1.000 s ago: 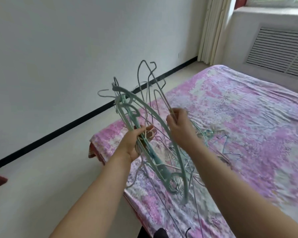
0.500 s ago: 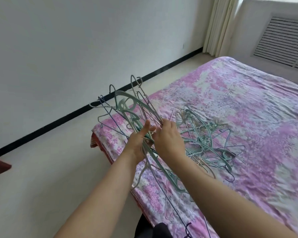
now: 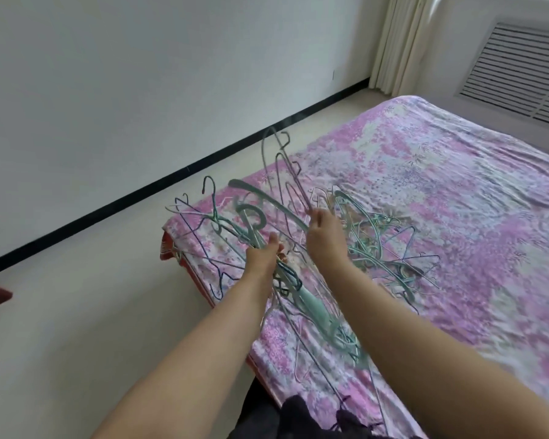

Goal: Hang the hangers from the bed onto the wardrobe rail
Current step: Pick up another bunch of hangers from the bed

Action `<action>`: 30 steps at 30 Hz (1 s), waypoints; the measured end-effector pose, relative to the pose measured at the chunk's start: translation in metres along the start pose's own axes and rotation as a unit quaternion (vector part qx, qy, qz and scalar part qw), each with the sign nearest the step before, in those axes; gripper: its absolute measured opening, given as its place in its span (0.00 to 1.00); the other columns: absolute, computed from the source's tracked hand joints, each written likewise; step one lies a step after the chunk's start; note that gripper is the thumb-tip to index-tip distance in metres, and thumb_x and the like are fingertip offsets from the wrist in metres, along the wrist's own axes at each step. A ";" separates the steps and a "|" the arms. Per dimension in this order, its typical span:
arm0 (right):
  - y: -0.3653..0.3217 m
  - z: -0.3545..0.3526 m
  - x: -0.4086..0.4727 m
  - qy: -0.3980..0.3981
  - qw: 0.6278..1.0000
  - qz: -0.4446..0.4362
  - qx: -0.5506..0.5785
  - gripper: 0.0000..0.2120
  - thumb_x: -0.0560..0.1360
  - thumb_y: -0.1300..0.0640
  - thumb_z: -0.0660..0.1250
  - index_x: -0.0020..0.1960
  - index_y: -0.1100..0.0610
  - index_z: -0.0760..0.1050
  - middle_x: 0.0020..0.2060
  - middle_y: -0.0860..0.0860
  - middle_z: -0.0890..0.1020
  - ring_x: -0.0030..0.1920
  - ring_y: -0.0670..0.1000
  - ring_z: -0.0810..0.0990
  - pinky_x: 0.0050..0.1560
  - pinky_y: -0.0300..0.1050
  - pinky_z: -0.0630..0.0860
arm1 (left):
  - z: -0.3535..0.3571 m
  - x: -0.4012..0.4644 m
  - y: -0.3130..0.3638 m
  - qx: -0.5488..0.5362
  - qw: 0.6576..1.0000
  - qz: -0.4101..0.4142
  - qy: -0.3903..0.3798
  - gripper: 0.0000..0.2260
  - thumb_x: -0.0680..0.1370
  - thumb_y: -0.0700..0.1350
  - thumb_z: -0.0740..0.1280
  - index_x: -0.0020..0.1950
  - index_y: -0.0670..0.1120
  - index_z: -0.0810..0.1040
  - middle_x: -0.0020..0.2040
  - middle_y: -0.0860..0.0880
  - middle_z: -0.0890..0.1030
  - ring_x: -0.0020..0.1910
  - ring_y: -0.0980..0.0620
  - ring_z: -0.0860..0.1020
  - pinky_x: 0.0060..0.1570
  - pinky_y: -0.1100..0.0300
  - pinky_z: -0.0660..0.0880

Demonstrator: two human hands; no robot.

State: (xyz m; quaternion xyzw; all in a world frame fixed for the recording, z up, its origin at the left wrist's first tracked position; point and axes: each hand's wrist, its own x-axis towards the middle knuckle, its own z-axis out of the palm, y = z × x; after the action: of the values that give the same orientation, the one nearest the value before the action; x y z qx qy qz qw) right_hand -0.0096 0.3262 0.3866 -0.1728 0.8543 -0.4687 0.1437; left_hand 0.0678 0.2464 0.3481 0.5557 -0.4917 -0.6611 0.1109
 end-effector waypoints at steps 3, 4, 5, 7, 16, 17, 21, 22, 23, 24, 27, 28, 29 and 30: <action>0.009 -0.002 0.001 0.002 0.996 0.049 0.071 0.14 0.82 0.56 0.55 0.60 0.59 0.76 0.42 0.52 0.79 0.34 0.48 0.73 0.32 0.38 0.68 | 0.001 0.004 -0.002 -0.023 0.999 0.023 -0.023 0.42 0.65 0.72 0.68 0.66 0.41 0.73 0.56 0.46 0.83 0.48 0.47 0.81 0.42 0.57 0.77; 0.012 -0.006 0.004 0.005 0.993 0.075 0.088 0.14 0.82 0.56 0.55 0.60 0.59 0.76 0.39 0.50 0.77 0.32 0.46 0.71 0.30 0.38 0.66 | -0.001 0.021 -0.010 -0.011 0.999 0.019 -0.027 0.48 0.59 0.75 0.70 0.67 0.42 0.72 0.61 0.46 0.80 0.54 0.45 0.80 0.52 0.51 0.77; 0.014 -0.008 0.006 0.004 0.992 0.088 0.087 0.15 0.82 0.55 0.54 0.61 0.60 0.75 0.36 0.49 0.76 0.30 0.46 0.69 0.29 0.40 0.64 | -0.002 0.019 -0.010 -0.001 0.999 0.018 -0.028 0.53 0.54 0.76 0.71 0.68 0.43 0.72 0.64 0.46 0.77 0.59 0.42 0.78 0.59 0.46 0.74; 0.010 -0.007 0.002 -0.043 0.994 0.069 0.077 0.16 0.83 0.56 0.53 0.62 0.61 0.74 0.35 0.49 0.74 0.30 0.46 0.68 0.30 0.41 0.64 | -0.006 0.016 -0.009 -0.010 0.999 0.019 -0.042 0.52 0.49 0.76 0.72 0.62 0.42 0.78 0.60 0.44 0.80 0.59 0.41 0.78 0.61 0.44 0.73; 0.005 0.018 -0.036 -0.106 0.989 0.038 -0.097 0.32 0.76 0.67 0.56 0.77 0.57 0.50 0.69 0.59 0.67 0.66 0.58 0.70 0.63 0.54 0.70 | -0.002 -0.024 0.003 -0.097 0.987 0.050 -0.116 0.40 0.53 0.70 0.72 0.49 0.39 0.81 0.49 0.41 0.84 0.50 0.41 0.82 0.57 0.42 0.77; 0.003 0.021 -0.039 -0.122 0.985 0.033 -0.119 0.32 0.77 0.65 0.56 0.78 0.58 0.48 0.72 0.59 0.62 0.70 0.59 0.65 0.67 0.54 0.66 | -0.004 -0.025 0.003 -0.091 0.989 0.039 -0.113 0.44 0.51 0.70 0.73 0.53 0.37 0.80 0.52 0.40 0.83 0.51 0.41 0.82 0.55 0.43 0.78; -0.010 0.031 -0.040 -0.252 0.949 0.069 -0.176 0.34 0.80 0.60 0.58 0.77 0.60 0.41 0.76 0.58 0.53 0.72 0.59 0.64 0.68 0.52 0.65 | -0.012 -0.019 0.006 -0.087 0.989 0.002 -0.121 0.64 0.52 0.63 0.80 0.77 0.39 0.53 0.72 0.38 0.69 0.63 0.40 0.76 0.58 0.41 0.75; -0.012 0.033 -0.041 -0.284 0.935 0.068 -0.199 0.36 0.80 0.61 0.58 0.77 0.60 0.35 0.77 0.57 0.48 0.73 0.58 0.62 0.70 0.52 0.64 | -0.013 -0.018 0.008 -0.090 0.988 0.006 -0.124 0.61 0.58 0.58 0.81 0.78 0.40 0.47 0.73 0.38 0.67 0.64 0.40 0.75 0.59 0.41 0.75; -0.013 0.033 -0.042 -0.306 0.926 0.051 -0.216 0.38 0.80 0.61 0.58 0.76 0.61 0.32 0.77 0.58 0.46 0.74 0.58 0.61 0.71 0.52 0.63 | -0.014 -0.018 0.011 -0.087 0.989 0.010 -0.118 0.57 0.63 0.54 0.80 0.78 0.39 0.46 0.72 0.37 0.68 0.62 0.41 0.77 0.59 0.42 0.75; -0.013 0.033 -0.042 -0.317 0.923 0.022 -0.218 0.40 0.79 0.61 0.59 0.75 0.62 0.31 0.77 0.59 0.45 0.74 0.59 0.60 0.71 0.52 0.63 | -0.015 -0.014 0.011 -0.083 0.990 0.011 -0.111 0.52 0.66 0.51 0.79 0.77 0.39 0.49 0.69 0.37 0.71 0.59 0.41 0.78 0.57 0.43 0.76; -0.011 0.028 -0.041 -0.321 0.925 -0.068 -0.192 0.41 0.77 0.59 0.61 0.76 0.64 0.34 0.76 0.60 0.50 0.72 0.61 0.63 0.68 0.52 0.67 | -0.021 -0.006 0.017 -0.054 0.995 0.029 -0.076 0.30 0.68 0.49 0.77 0.65 0.36 0.74 0.54 0.38 0.82 0.48 0.43 0.83 0.48 0.50 0.81; -0.010 0.026 -0.040 -0.322 0.925 -0.093 -0.181 0.41 0.77 0.58 0.62 0.77 0.63 0.36 0.75 0.60 0.54 0.70 0.61 0.66 0.64 0.51 0.69 | -0.025 -0.005 0.019 -0.042 0.997 0.034 -0.063 0.22 0.69 0.49 0.75 0.58 0.37 0.79 0.50 0.39 0.84 0.44 0.43 0.83 0.44 0.52 0.80; -0.010 0.024 -0.040 -0.330 0.921 -0.117 -0.170 0.40 0.77 0.56 0.62 0.77 0.63 0.38 0.75 0.60 0.57 0.69 0.59 0.68 0.62 0.50 0.70 | -0.028 -0.003 0.019 -0.029 0.998 0.037 -0.048 0.17 0.69 0.49 0.74 0.52 0.39 0.82 0.46 0.41 0.84 0.40 0.44 0.82 0.40 0.53 0.79; -0.009 0.022 -0.040 -0.346 0.913 -0.144 -0.160 0.39 0.78 0.55 0.62 0.77 0.62 0.40 0.75 0.58 0.59 0.69 0.58 0.68 0.61 0.49 0.69 | -0.031 -0.004 0.020 -0.012 0.999 0.033 -0.033 0.14 0.68 0.49 0.74 0.47 0.41 0.83 0.42 0.42 0.83 0.38 0.44 0.80 0.38 0.54 0.78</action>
State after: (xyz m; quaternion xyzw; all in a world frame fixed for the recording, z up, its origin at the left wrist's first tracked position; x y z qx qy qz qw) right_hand 0.0370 0.3225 0.3867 -0.4658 0.7805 -0.2528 0.3317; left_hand 0.0868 0.2228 0.3691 0.5154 -0.5049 -0.6814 0.1230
